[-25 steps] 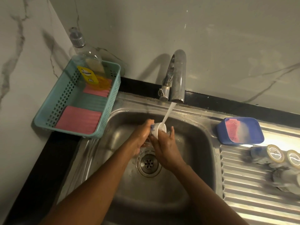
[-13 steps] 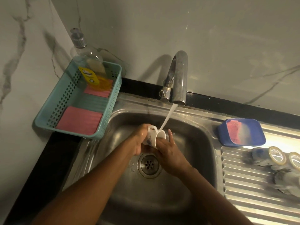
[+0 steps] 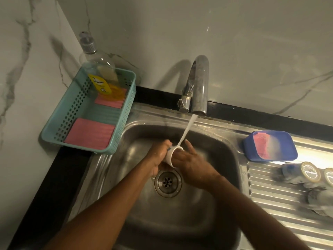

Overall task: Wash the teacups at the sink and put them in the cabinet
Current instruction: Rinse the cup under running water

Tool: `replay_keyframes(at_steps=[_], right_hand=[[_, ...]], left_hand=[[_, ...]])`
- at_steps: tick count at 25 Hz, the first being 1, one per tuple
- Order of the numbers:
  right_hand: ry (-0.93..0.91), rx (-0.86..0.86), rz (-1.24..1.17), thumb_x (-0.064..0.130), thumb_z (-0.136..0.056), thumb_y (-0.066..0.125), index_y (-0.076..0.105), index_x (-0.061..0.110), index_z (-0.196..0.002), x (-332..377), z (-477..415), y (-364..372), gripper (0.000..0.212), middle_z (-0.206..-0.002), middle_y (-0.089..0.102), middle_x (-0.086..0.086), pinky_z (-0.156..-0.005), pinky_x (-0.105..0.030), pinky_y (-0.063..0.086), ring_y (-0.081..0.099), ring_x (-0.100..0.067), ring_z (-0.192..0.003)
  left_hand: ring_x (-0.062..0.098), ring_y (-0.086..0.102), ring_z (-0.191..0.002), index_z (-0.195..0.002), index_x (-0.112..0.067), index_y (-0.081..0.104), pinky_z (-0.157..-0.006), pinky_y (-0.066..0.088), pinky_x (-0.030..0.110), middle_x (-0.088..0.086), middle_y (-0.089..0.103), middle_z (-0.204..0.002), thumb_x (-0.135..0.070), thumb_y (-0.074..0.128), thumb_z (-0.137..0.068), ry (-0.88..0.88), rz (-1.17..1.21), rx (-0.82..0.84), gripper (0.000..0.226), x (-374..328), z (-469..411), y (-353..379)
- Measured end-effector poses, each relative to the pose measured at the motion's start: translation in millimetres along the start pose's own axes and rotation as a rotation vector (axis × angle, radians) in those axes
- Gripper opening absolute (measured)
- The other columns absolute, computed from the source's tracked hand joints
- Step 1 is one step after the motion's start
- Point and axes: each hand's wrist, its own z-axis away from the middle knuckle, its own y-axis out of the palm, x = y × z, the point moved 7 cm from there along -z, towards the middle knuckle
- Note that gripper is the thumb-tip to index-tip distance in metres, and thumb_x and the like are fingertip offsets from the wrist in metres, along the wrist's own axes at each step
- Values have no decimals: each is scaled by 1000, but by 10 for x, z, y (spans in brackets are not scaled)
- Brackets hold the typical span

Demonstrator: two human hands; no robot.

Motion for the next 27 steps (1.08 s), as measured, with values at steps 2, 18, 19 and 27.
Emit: replay_keyframes(at_steps=[2,18,19,27], right_hand=[[-233,136,271,11,-80,73,63,23,-129,-57,51,-29,52,-134,61,0,-117,-65,26,50,-22,-136],[1188,-573,-896,17,-103,48,65,9,-89,-154,15,-146,23,-78,69,-10,-56,-29,48,63,-17,-66],[1159,-562,-763,19,-103,48,61,12,-85,-137,68,-144,24,-76,66,-5,-54,-28,44,60,-15,-64],[980,-416,-383,25,-104,50,62,17,-93,-48,289,-92,18,-90,67,5,-68,-32,58,66,-12,-80]], left_hand=[[22,63,-67,-88,-13,71,-60,55,31,10,68,-77,-36,52,-97,-114,17,110,31,102,70,53],[22,65,-69,-72,-12,62,-58,45,24,5,63,-70,-24,47,-105,688,-275,-395,38,-465,-73,103],[27,67,-73,-71,-10,64,-59,48,28,8,66,-69,-23,49,-104,592,-378,-407,39,-474,-165,129],[21,63,-78,-96,-7,63,-63,51,29,10,65,-91,-23,48,-103,108,-93,-188,23,-492,-260,501]])
